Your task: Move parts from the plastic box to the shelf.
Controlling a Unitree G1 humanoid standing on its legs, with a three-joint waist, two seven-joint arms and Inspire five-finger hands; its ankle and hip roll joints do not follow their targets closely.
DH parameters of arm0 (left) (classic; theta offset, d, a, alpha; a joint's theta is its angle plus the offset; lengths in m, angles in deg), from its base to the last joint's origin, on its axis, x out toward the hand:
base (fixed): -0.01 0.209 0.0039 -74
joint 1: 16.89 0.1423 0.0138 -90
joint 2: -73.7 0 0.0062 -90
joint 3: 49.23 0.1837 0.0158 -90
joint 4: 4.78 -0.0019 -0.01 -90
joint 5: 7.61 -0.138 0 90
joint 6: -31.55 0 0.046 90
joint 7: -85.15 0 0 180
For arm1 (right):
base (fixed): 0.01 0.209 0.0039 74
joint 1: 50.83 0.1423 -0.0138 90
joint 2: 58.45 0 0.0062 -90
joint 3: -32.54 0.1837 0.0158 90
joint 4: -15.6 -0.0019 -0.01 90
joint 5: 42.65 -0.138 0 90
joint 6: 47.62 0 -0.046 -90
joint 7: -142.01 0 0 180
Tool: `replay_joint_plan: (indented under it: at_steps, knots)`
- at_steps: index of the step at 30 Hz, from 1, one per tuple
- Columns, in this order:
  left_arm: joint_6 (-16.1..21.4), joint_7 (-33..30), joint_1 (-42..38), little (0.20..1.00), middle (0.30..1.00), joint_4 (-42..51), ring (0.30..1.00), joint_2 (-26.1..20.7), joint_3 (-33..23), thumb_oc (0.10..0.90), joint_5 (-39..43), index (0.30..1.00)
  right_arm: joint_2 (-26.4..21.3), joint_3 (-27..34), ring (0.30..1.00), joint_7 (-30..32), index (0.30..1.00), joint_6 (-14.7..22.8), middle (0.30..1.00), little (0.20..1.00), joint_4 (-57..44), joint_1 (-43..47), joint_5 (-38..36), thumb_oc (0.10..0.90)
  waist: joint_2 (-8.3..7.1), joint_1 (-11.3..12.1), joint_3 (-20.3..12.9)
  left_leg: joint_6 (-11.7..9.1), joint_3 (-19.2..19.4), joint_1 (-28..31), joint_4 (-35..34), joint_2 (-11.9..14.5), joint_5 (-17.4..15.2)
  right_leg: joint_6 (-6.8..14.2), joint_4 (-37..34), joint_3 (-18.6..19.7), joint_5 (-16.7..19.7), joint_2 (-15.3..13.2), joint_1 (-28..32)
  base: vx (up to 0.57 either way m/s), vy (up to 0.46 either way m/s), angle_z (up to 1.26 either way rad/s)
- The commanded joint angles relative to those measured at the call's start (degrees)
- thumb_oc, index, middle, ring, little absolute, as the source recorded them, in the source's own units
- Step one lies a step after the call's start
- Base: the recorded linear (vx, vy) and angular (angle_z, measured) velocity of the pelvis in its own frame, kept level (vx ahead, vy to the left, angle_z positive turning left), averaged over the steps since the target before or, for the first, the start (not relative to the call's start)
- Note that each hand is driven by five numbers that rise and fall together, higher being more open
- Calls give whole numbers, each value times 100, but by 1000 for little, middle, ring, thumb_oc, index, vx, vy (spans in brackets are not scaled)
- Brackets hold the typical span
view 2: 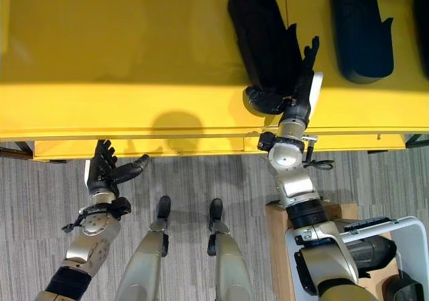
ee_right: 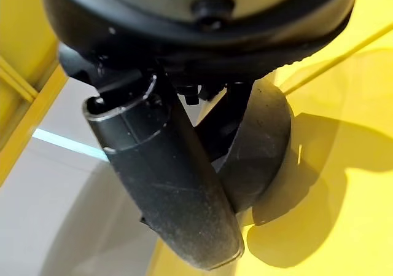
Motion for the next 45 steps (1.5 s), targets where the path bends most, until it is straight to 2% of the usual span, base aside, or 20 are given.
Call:
replay_joint_plan:
  at_steps: [1, 9, 14, 21, 25, 30, 35, 45]
  knots:
    - [507, 55, 99, 1000, 1000, 942, 1000, -205, -314, 900, -310, 1000, -235, 222, 1000, 137, 1000, 342, 1000, 1000, -594, 114, 7, 900, 25, 12, -106, -48, -157, 285, 277, 230, -637, 356, 149, 233, -82, -436, 317, 0, 0, 0]
    - [444, 127, 282, 1000, 1000, 1002, 1000, -274, -437, 900, -276, 1000, -23, 87, 1000, -201, 1000, 639, 1000, 1000, -1654, -145, -223, 900, -38, -28, -161, -53, -114, 322, 228, 243, -614, 348, 134, 257, -65, -417, 304, 1, -2, -1]
    - [417, 176, 532, 1000, 1000, 1131, 1000, -317, -611, 900, -201, 1000, 132, -159, 1000, -604, 1000, 930, 1000, 1000, -2535, -367, -636, 900, -101, -36, -215, -67, -87, 335, 237, 272, -606, 349, 163, 265, -79, -413, 299, 1, -2, -1]
    - [371, 224, 688, 1000, 1000, 1174, 1000, -305, -660, 900, -116, 1000, 106, -324, 1000, -966, 1000, 1128, 1000, 1000, -3017, -655, -1303, 900, -170, -53, -259, -79, -77, 357, 215, 277, -583, 352, 172, 264, -77, -408, 309, 0, 0, 0]
    - [372, 240, 763, 1000, 1000, 1196, 1000, -312, -698, 900, -102, 1000, -9, -253, 1000, -1005, 1000, 1160, 1000, 1000, -3178, -773, -1425, 900, -179, -57, -280, -88, -84, 381, 199, 281, -582, 353, 181, 262, -87, -410, 328, 0, 0, 0]
    - [384, 239, 823, 1000, 1000, 1202, 1000, -305, -734, 900, -110, 1000, -134, 6, 1000, -893, 1000, 1286, 1000, 1000, -3372, -865, -1334, 900, -187, -89, -306, -85, -79, 425, 169, 292, -577, 357, 179, 258, -91, -404, 344, 0, 0, 0]
    - [388, 280, 841, 1000, 1000, 1206, 1000, -279, -693, 900, -191, 1000, -248, 391, 1000, -744, 1000, 1292, 1000, 1000, -3527, -1155, -916, 900, -165, -155, -354, -89, -72, 459, 125, 315, -559, 356, 170, 250, -98, -400, 363, 0, 0, 0]
    - [431, 481, 873, 1000, 1000, 1071, 1000, -244, -588, 900, -282, 1000, -479, 1029, 1000, -725, 1000, 1330, 1000, 1000, -3689, -1742, -483, 900, -60, -275, -452, -116, -67, 569, -45, 376, -492, 357, 163, 258, -130, -344, 368, 2, -14, -5]
